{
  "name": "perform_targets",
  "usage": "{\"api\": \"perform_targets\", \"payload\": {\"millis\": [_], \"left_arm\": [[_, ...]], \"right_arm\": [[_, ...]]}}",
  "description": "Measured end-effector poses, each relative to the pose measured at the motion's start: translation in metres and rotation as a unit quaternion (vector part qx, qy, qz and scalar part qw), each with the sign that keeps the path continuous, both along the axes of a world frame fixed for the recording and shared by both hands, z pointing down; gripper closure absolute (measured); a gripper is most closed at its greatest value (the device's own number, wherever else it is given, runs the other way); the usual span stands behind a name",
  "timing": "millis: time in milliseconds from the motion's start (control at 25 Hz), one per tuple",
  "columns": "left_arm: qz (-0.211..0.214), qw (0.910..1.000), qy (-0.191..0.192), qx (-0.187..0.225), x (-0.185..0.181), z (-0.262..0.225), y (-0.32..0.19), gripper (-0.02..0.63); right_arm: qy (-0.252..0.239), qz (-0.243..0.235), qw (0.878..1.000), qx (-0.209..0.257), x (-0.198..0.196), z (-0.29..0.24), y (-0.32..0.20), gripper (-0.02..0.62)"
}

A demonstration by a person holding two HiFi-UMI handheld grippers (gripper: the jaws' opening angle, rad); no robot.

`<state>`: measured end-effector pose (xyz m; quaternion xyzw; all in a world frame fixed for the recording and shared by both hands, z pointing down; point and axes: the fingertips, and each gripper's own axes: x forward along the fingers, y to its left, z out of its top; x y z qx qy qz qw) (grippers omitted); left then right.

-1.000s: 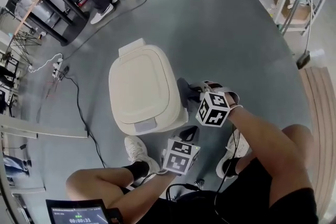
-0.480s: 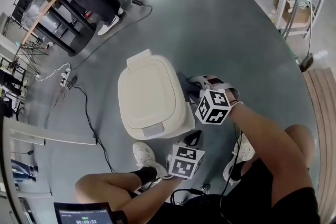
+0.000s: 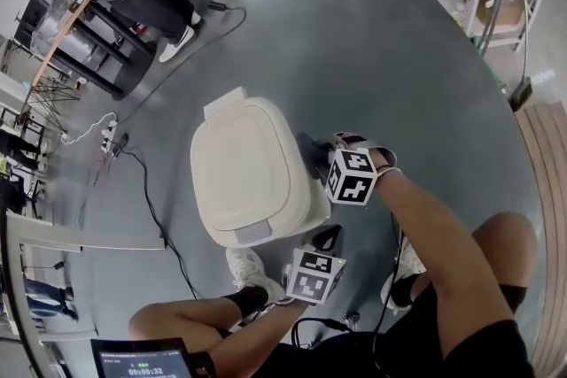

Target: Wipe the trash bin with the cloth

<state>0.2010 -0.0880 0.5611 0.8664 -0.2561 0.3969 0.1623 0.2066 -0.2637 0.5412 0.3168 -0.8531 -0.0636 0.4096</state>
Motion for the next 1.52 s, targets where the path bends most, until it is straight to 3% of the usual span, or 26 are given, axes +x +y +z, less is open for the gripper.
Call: {"api": "perform_targets", "payload": {"millis": [440, 840, 1200, 1360, 1520], "left_arm": [[0.049, 0.9984, -0.022, 0.014, 0.01, 0.026, 0.0, 0.609], [0.031, 0.9991, -0.012, -0.027, 0.003, 0.027, -0.001, 0.609], [0.036, 0.999, 0.002, -0.028, 0.019, 0.004, 0.01, 0.609], [0.043, 0.9989, 0.014, -0.009, 0.016, 0.001, -0.002, 0.609], [0.048, 0.9978, 0.04, 0.023, 0.026, -0.035, -0.002, 0.609]], "right_arm": [[0.021, -0.006, 0.999, -0.032, -0.003, 0.081, -0.007, 0.503], [0.023, 0.011, 0.997, -0.071, -0.005, 0.141, -0.009, 0.503], [0.039, 0.017, 0.996, -0.075, 0.009, 0.129, 0.001, 0.503], [-0.023, 0.069, 0.994, -0.076, 0.003, 0.115, -0.012, 0.503], [-0.038, 0.08, 0.995, -0.055, 0.009, 0.066, 0.001, 0.503]]}}
